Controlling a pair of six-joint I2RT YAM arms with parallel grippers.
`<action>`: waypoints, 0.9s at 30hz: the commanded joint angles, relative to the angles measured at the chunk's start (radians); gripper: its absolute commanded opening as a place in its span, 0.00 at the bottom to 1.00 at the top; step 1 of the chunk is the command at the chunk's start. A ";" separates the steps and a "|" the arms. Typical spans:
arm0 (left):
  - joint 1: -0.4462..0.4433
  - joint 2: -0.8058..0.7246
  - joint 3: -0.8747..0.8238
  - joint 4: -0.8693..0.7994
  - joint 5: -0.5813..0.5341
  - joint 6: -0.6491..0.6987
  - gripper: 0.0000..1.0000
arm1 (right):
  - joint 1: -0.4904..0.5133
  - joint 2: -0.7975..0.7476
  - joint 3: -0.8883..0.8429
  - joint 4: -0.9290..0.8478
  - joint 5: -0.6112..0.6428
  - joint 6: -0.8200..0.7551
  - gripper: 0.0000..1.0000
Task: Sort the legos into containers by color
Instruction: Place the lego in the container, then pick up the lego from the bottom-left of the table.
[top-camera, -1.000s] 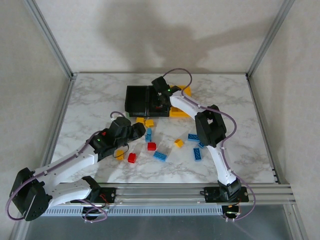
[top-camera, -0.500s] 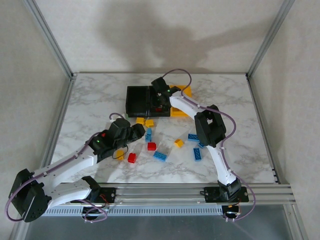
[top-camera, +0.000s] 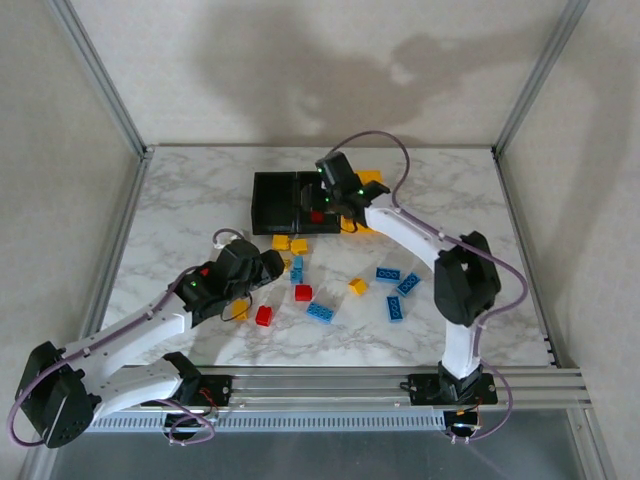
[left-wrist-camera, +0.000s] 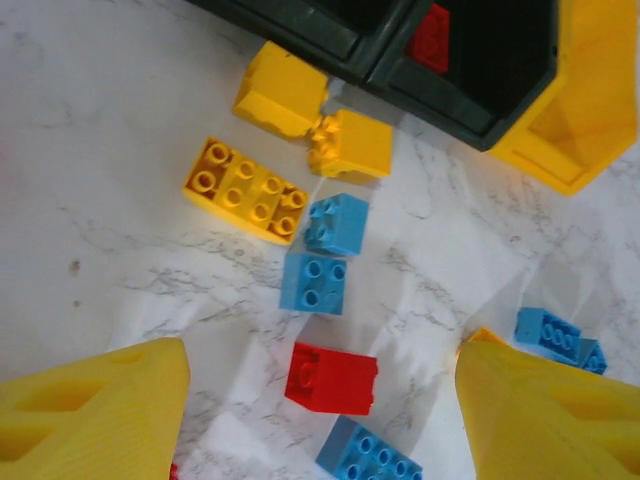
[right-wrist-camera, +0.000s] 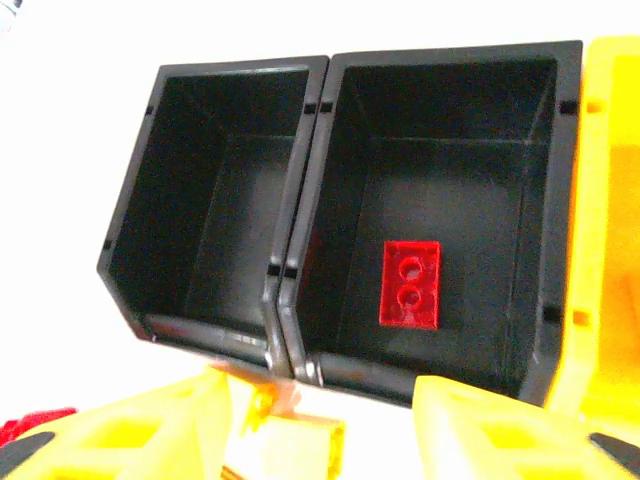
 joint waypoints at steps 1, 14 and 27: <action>0.013 -0.025 0.004 -0.130 -0.052 -0.004 0.72 | 0.002 -0.115 -0.149 0.088 -0.059 -0.006 0.51; 0.071 -0.025 0.026 -0.359 -0.052 0.104 0.73 | 0.044 -0.597 -0.699 0.232 -0.343 -0.052 0.50; 0.071 0.027 -0.020 -0.345 -0.055 0.058 0.74 | 0.076 -0.677 -0.834 0.268 -0.360 -0.004 0.51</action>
